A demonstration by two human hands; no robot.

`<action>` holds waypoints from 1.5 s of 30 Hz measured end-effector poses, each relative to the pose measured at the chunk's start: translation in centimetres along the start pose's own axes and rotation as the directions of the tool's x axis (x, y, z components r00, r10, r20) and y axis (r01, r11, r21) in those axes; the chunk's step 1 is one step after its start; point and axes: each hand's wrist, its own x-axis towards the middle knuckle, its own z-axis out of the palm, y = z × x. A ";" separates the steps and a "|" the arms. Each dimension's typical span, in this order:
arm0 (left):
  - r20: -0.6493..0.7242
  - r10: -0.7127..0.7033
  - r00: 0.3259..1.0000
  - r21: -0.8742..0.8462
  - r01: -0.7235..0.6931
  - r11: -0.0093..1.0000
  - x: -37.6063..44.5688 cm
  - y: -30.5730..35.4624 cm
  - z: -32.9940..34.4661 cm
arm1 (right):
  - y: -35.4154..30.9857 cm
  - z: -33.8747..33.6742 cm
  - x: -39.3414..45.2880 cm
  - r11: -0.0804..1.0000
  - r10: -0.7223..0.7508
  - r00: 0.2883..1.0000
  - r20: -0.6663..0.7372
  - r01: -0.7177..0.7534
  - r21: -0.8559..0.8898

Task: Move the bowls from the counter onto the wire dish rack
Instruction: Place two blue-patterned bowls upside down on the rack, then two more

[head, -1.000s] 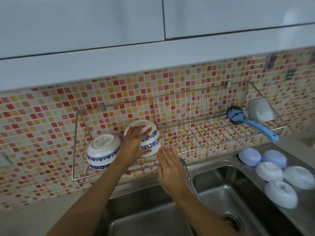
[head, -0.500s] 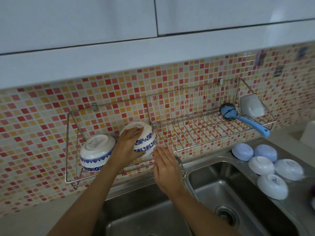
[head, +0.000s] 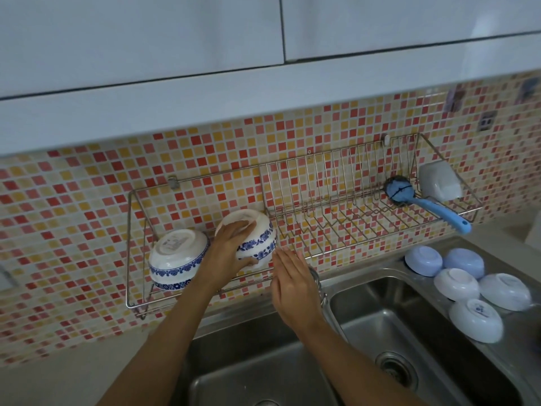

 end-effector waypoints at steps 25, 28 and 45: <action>-0.231 -0.452 0.862 0.191 0.495 0.847 -6.3 -0.9 -0.7 | -2.6 1.6 4.4 0.980 0.149 0.966 0.209 -0.117 -0.158; -0.253 -0.395 0.883 0.305 0.461 0.834 -8.3 -1.4 -0.9 | -2.8 1.0 2.3 0.983 0.132 0.973 0.187 -0.105 -0.148; -0.080 -0.278 0.957 0.360 0.287 0.888 -17.3 -3.7 -3.2 | -5.3 0.9 -1.1 0.954 0.279 0.944 0.177 -0.251 -0.166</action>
